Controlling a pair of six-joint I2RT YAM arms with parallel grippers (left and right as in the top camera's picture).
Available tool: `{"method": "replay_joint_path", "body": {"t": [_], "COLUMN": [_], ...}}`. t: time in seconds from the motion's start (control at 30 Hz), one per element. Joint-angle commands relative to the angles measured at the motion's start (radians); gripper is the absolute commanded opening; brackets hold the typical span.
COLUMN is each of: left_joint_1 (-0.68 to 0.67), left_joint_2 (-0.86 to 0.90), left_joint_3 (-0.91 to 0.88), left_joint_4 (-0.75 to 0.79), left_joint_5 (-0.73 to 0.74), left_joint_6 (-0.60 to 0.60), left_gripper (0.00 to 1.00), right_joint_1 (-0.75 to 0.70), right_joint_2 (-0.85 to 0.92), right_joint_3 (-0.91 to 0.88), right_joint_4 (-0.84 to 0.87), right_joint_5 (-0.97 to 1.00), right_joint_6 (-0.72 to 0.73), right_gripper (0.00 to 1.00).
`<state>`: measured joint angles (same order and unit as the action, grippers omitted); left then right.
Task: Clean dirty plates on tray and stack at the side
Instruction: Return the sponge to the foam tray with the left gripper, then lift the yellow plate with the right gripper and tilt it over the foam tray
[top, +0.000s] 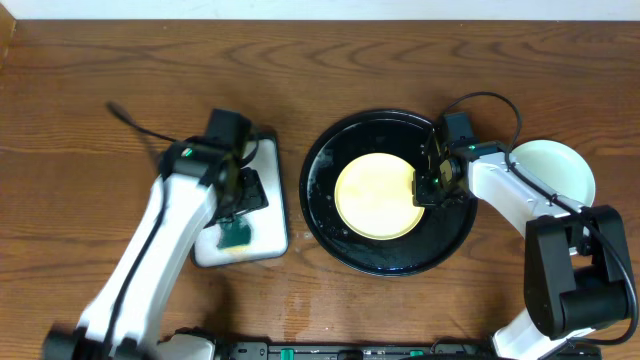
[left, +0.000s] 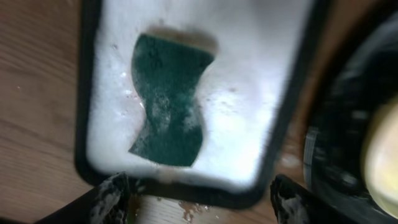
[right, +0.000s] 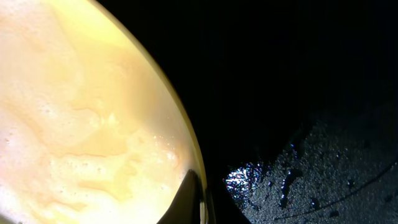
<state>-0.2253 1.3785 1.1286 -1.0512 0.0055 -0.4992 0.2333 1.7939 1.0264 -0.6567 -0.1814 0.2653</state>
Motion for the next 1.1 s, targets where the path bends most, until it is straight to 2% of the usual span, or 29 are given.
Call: {"method": "replay_joint_path", "body": {"t": [0.0, 0.2, 0.23, 0.43, 0.63, 0.83, 0.97, 1.07], "left_joint_1": [0.004, 0.004, 0.004, 0.004, 0.004, 0.004, 0.004, 0.004], "left_joint_2": [-0.127, -0.325, -0.349, -0.435, -0.445, -0.444, -0.444, -0.444], "left_joint_3": [0.035, 0.035, 0.035, 0.035, 0.035, 0.035, 0.035, 0.035], "left_joint_4": [-0.018, -0.048, -0.048, -0.048, -0.048, -0.048, -0.048, -0.048], "left_joint_5": [0.018, 0.018, 0.017, 0.017, 0.017, 0.017, 0.017, 0.017], "left_joint_6": [0.012, 0.013, 0.013, 0.013, 0.013, 0.013, 0.013, 0.013], "left_gripper": [0.76, 0.78, 0.85, 0.85, 0.85, 0.85, 0.85, 0.85], "right_joint_1": [0.018, 0.039, 0.050, 0.171, 0.360, 0.529, 0.611, 0.641], "right_joint_2": [-0.055, -0.243, -0.269, -0.364, -0.333, -0.229, -0.119, -0.092], "right_joint_3": [-0.012, -0.012, -0.012, -0.012, -0.012, -0.012, -0.012, -0.012], "right_joint_4": [0.025, 0.087, 0.101, 0.209, 0.385, 0.657, 0.857, 0.963], "right_joint_5": [-0.058, -0.060, -0.060, -0.059, 0.037, 0.131, 0.315, 0.358], "right_joint_6": [-0.082, -0.092, -0.092, -0.073, 0.005, 0.017, -0.103, -0.207], "right_gripper": [0.01, 0.01, 0.01, 0.01, 0.01, 0.01, 0.01, 0.01]}}
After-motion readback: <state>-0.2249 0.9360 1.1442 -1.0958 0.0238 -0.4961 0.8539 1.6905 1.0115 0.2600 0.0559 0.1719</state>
